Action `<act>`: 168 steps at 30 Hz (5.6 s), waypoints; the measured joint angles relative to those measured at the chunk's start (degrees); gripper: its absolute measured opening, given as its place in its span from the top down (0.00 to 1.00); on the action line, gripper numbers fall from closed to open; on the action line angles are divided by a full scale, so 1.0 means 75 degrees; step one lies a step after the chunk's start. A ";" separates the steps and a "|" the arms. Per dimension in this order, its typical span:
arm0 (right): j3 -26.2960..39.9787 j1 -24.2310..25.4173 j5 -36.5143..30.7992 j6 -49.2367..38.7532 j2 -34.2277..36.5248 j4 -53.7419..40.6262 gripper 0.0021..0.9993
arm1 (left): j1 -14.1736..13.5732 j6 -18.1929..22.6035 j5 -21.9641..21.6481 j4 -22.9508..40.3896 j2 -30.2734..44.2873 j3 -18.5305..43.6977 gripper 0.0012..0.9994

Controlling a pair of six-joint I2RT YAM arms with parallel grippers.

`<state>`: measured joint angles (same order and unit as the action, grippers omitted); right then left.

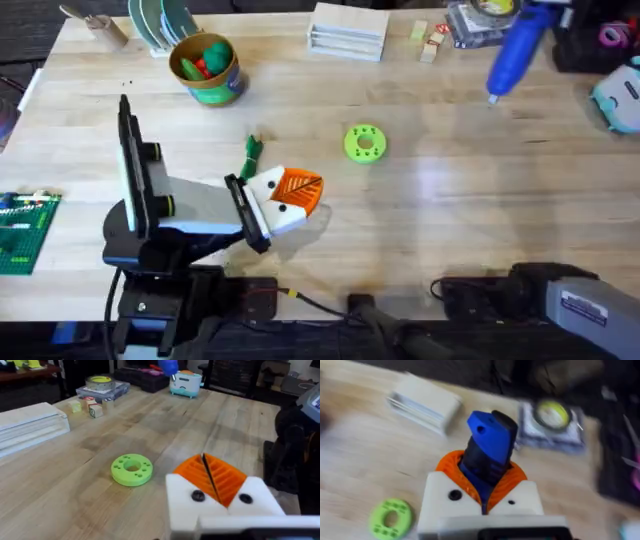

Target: Pick up the gripper from the table and insert it into the empty holder that is missing its gripper. Then pick up a screw, insert it into the mounting hole, and use the screwdriver to tighten it. Finally, clean up the table by picking up the vegetable and placing it into the bucket.

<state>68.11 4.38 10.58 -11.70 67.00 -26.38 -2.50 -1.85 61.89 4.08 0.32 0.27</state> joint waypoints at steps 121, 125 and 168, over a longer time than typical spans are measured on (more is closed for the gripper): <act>-0.2905 -0.3243 -0.2786 -0.8102 0.3155 0.4302 0.98 | 0.0000 -0.0015 -0.0023 0.0003 0.0000 0.0000 0.99; -0.2905 -0.3246 -0.2928 -0.8445 0.3621 0.4244 0.98 | 0.0000 -0.0015 -0.0023 0.0003 0.0000 0.0000 0.99; -0.2162 -0.3596 -0.3001 -0.3050 0.1387 0.3030 0.01 | 0.0000 0.0009 -0.0020 0.0000 0.0000 0.0000 0.82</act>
<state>51.90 -22.59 -11.92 -34.58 77.40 -3.66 -2.50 -1.78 61.73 4.08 0.32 0.27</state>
